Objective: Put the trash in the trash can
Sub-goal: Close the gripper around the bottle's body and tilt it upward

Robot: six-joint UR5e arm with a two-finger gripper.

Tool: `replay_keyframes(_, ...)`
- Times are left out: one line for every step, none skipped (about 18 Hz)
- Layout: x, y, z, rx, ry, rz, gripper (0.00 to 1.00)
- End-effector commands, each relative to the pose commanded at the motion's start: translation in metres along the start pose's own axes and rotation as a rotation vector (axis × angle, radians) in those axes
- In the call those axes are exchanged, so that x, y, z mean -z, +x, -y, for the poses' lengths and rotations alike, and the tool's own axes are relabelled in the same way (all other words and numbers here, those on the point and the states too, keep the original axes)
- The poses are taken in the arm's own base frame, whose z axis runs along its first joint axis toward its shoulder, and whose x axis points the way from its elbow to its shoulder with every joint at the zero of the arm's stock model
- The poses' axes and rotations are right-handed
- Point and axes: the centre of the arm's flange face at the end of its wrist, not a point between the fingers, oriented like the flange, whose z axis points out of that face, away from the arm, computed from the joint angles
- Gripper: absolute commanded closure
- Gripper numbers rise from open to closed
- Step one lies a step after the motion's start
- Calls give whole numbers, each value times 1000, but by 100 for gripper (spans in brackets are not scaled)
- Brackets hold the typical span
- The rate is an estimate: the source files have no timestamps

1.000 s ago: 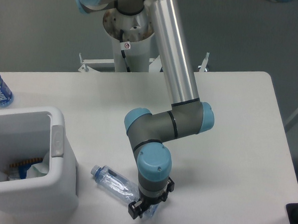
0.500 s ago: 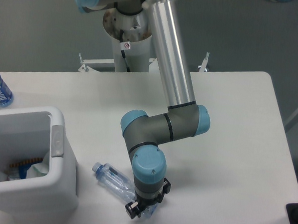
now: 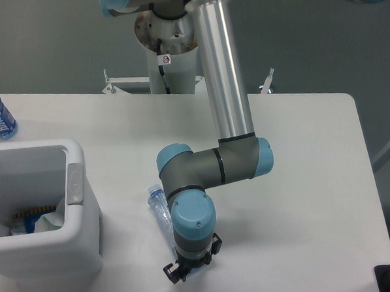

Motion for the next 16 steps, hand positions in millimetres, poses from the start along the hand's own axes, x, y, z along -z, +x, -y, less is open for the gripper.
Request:
replay_keyframes(-1, 0, -1, 0, -3, 1, 41)
replay_keyframes(0, 0, 0, -2, 0, 0, 42)
replay_keyframes(-1, 0, -1, -2, -3, 1, 41)
replay_keyframes(0, -1, 0, -2, 2, 9, 42)
replay_keyframes(1, -3, 1, -5, 9, 26, 42)
replay_keyframes(0, -1, -1, -11, 11, 34, 42)
replay_keyframes(2, 4, -2, -17, 15, 32, 46)
replay_keyframes(2, 4, -2, -17, 15, 32, 46)
replay_keyframes(1, 4, -2, -17, 15, 32, 47)
replay_keyframes(3, 4, -2, -17, 16, 32, 47)
replay_keyframes(3, 4, -2, -18, 15, 32, 48)
replay_keyframes(4, 4, -2, -18, 16, 32, 48)
replay_keyframes(6, 4, -2, -20, 19, 31, 48)
replay_keyframes(7, 4, -1, -21, 21, 30, 48)
replay_keyframes(8, 5, -2, -23, 22, 29, 52)
replay_keyframes(10, 6, -2, -24, 25, 28, 55)
